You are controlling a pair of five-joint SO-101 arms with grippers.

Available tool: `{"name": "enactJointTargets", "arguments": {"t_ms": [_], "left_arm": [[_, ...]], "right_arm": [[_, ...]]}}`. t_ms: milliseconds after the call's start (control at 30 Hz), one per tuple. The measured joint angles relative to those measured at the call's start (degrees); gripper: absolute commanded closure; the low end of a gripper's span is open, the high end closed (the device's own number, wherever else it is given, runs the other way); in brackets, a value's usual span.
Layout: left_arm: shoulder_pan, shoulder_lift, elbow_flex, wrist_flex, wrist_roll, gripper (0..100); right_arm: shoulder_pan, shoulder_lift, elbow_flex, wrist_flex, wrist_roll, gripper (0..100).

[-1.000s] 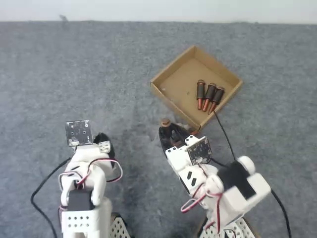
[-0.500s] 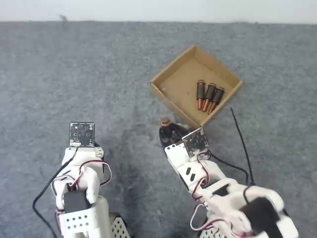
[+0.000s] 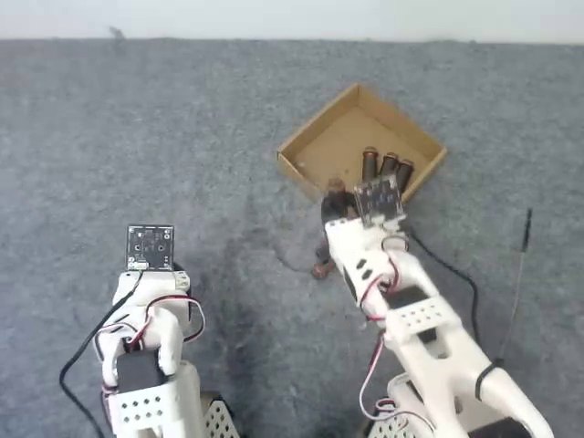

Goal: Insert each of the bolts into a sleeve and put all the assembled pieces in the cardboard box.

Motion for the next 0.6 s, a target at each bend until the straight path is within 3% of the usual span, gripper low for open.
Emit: {"name": "enactJointTargets", "arguments": {"t_ms": [233,600], "left_arm": [[0.0,0.0,0.0,0.0,0.0,99],[0.0,0.0,0.0,0.0,0.0,99]], "right_arm": [[3.16,4.92,-14.15,7.03,0.0,99.1],[6.68,32.44,-37.54,12.04,0.0,99.0]]}}
